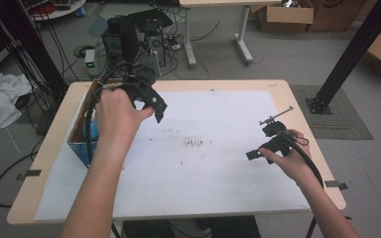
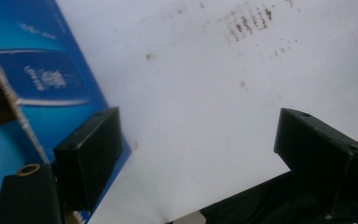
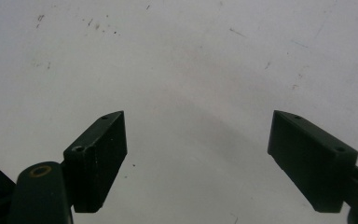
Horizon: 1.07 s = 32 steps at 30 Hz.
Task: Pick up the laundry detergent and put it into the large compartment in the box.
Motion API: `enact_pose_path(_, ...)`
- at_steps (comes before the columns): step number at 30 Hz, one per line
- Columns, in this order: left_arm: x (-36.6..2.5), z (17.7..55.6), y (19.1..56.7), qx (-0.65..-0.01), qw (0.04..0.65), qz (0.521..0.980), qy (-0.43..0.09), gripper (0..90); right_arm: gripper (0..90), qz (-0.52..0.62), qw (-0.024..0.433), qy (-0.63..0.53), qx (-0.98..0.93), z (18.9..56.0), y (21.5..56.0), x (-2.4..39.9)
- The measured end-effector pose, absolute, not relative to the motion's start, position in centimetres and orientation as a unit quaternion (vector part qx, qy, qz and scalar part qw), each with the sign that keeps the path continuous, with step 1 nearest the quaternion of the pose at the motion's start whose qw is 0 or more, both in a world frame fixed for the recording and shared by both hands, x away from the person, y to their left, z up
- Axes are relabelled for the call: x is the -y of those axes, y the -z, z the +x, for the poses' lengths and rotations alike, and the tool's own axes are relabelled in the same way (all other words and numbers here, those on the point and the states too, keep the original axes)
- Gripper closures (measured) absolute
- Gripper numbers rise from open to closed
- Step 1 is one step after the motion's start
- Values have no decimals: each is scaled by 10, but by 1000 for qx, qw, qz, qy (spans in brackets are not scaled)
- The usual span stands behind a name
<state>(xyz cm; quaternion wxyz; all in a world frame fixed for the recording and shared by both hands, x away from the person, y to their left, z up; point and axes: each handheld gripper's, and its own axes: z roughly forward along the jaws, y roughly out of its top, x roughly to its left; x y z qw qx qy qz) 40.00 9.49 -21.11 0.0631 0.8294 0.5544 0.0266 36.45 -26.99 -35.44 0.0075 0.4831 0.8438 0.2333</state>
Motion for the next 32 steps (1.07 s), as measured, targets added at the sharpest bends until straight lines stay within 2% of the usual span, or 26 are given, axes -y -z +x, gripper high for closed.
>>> enact_pose_path(13, -72, 401, 235, -528, 49, 847, -18, 159, 196, 484, 7, -231, -844, 366, 356, 270)
enact_pose_path(32, -73, 400, 235, -526, 43, 849, -19, 159, 194, 482, 7, -228, -846, 365, 357, 268)
